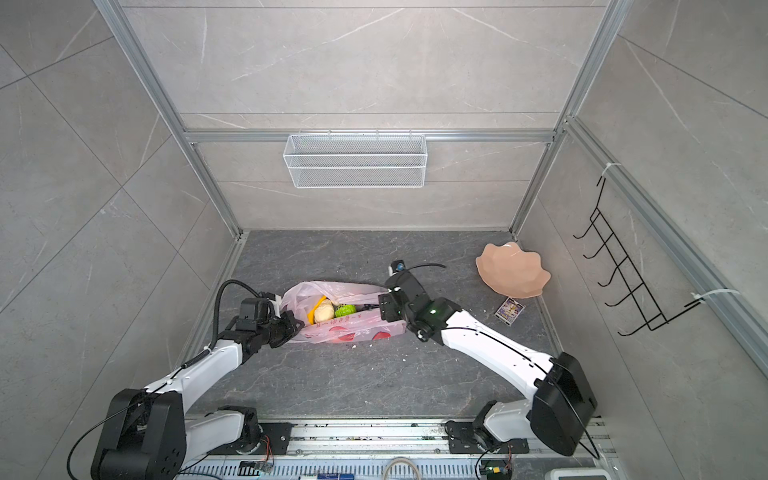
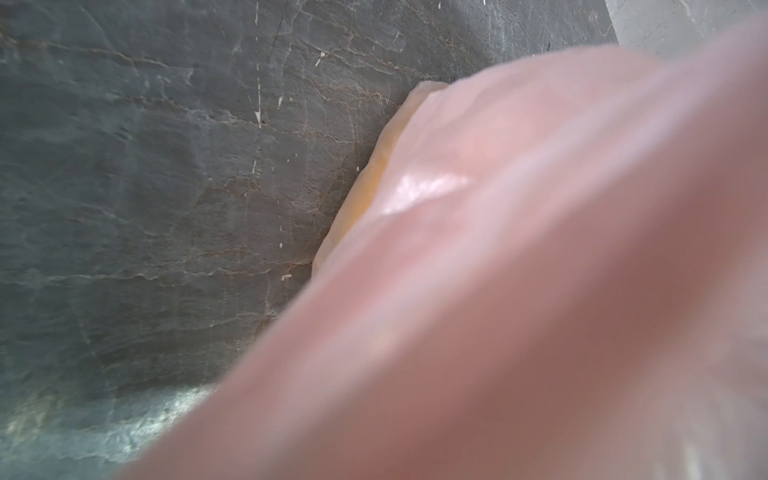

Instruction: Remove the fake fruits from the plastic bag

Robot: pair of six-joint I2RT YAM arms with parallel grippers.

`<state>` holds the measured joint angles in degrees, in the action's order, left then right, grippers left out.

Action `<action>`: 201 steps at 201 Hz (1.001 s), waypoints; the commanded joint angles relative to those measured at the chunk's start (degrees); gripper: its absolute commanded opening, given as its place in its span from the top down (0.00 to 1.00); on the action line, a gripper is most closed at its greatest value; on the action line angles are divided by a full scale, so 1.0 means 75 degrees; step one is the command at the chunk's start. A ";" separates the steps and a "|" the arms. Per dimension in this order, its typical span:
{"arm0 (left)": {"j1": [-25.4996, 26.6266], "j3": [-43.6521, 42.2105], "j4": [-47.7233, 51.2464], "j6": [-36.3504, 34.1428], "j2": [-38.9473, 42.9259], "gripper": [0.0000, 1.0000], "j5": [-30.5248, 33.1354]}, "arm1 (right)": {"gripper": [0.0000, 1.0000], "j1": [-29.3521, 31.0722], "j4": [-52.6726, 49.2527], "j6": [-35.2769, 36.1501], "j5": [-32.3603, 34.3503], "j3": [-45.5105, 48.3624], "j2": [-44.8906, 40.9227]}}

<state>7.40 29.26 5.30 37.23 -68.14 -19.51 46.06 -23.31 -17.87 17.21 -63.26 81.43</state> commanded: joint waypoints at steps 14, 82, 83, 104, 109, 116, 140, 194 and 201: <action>-0.0014 0.0251 0.0148 -0.0251 0.0212 1.00 0.0081 | 0.24 0.0475 -0.0963 0.2081 0.0804 -0.1049 0.1398; 0.0021 0.0100 0.0107 -0.0242 0.0331 1.00 0.0047 | 0.26 0.0418 -0.1362 0.2524 0.0868 -0.2113 0.3023; 0.0021 0.0104 0.0105 -0.0242 0.0337 1.00 0.0052 | 0.25 0.0419 -0.1365 0.2529 0.0874 -0.2124 0.3044; 0.0021 0.0041 0.0070 -0.0242 0.0354 1.00 0.0058 | 0.25 0.0345 -0.1337 0.2546 0.1380 -0.2169 0.3325; 0.0021 0.0021 0.0073 -0.0242 0.0355 1.00 0.0057 | 0.25 0.0323 -0.1328 0.2522 0.1497 -0.2173 0.3367; 0.0021 0.0008 0.0070 -0.0242 0.0361 1.00 0.0067 | 0.24 0.0287 -0.1292 0.2488 0.1734 -0.2202 0.3403; 0.0030 -0.0068 0.0067 -0.0257 0.0412 1.00 0.0080 | 0.24 0.0168 -0.1194 0.2253 0.2375 -0.2386 0.3452; 0.0045 -0.0256 0.0023 -0.0210 0.0509 1.00 0.0099 | 0.24 0.0041 -0.1358 0.2064 0.2173 -0.3064 0.3833; 0.0045 -0.0278 0.0020 -0.0209 0.0547 1.00 0.0094 | 0.25 0.0036 -0.1380 0.2145 0.2111 -0.3137 0.3965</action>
<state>7.51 27.83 5.93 36.99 -65.84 -19.38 46.33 -31.75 -1.10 31.73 -83.85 107.77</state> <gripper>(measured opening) 0.046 0.757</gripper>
